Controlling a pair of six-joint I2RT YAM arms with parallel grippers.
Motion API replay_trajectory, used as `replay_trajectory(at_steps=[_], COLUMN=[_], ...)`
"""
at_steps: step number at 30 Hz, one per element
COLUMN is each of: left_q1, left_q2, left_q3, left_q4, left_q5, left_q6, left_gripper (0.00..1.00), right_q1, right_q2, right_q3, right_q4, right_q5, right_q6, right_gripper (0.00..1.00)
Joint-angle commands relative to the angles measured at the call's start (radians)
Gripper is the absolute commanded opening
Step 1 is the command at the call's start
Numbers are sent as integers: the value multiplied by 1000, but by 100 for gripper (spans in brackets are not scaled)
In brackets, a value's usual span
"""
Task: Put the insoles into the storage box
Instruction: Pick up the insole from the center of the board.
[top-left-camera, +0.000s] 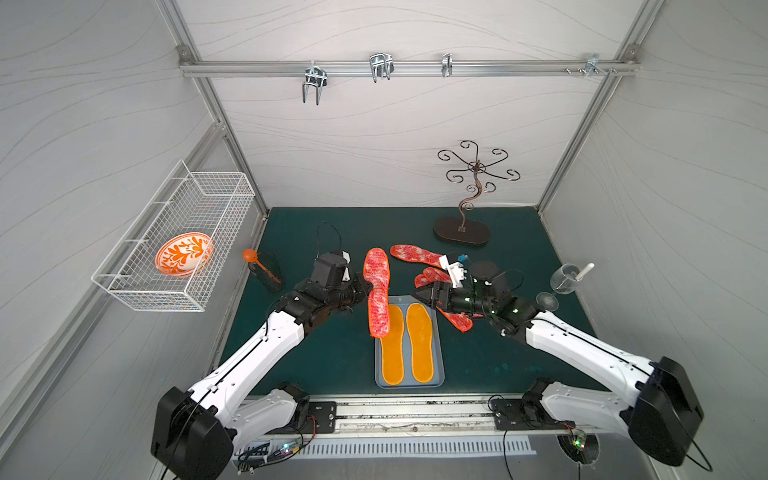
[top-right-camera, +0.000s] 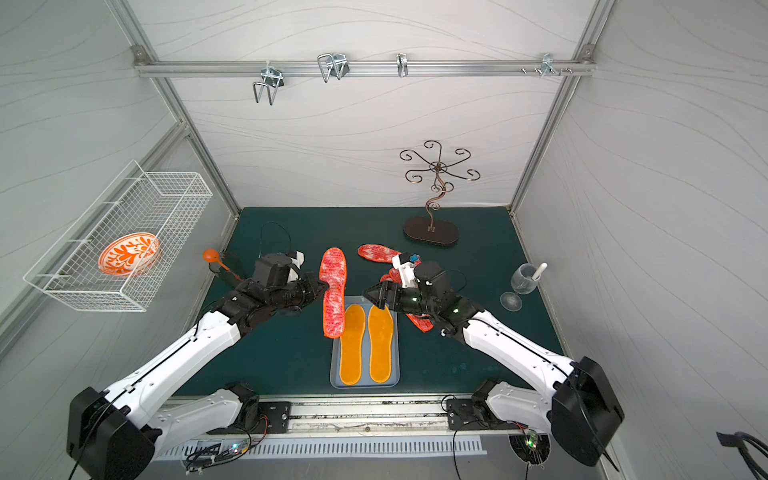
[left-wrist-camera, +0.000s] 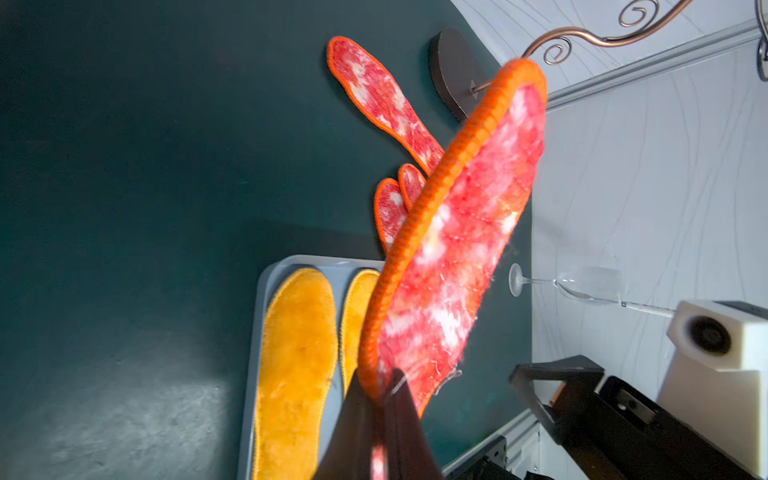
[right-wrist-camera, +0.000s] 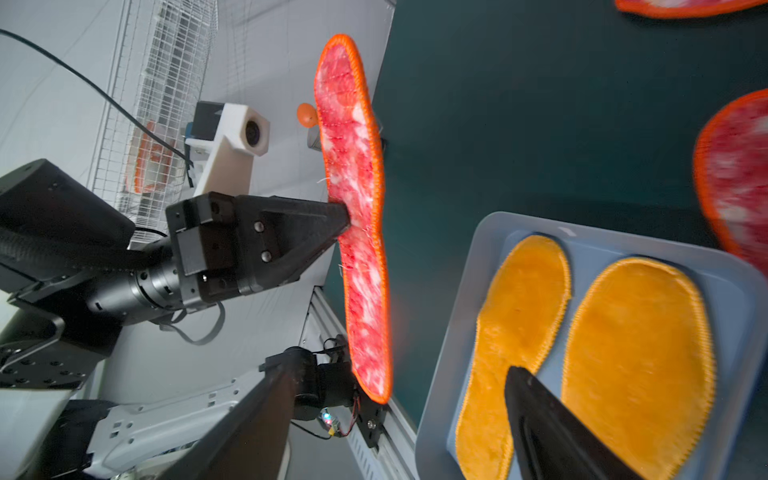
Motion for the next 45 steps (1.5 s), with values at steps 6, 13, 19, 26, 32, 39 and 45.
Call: replay_trajectory(at_steps=[6, 13, 19, 26, 32, 39, 45], left_q1=[-71, -78, -80, -79, -75, 34, 104], left_q2=[-8, -3, 2, 12, 50, 65, 8], left_q3=[15, 8, -1, 14, 77, 89, 95], left_q4=[128, 140, 147, 100, -63, -163, -232], left_q5=[-18, 14, 35, 38, 20, 96, 85], left_q6=[-78, -75, -74, -25, 141, 237, 296], left_gripper=[0, 0, 4, 17, 31, 37, 45], right_q1=[20, 0, -11, -10, -6, 30, 68], right_q2=[141, 216, 262, 262, 240, 222, 268], right_q3=[55, 70, 79, 38, -30, -113, -194], right_q4=[184, 262, 329, 378, 432, 430, 461], right_q5=[-94, -141, -198, -191, -152, -93, -42], right_q6=[13, 39, 78, 146, 233, 308, 294], right_gripper=[61, 44, 20, 1, 0, 0, 0])
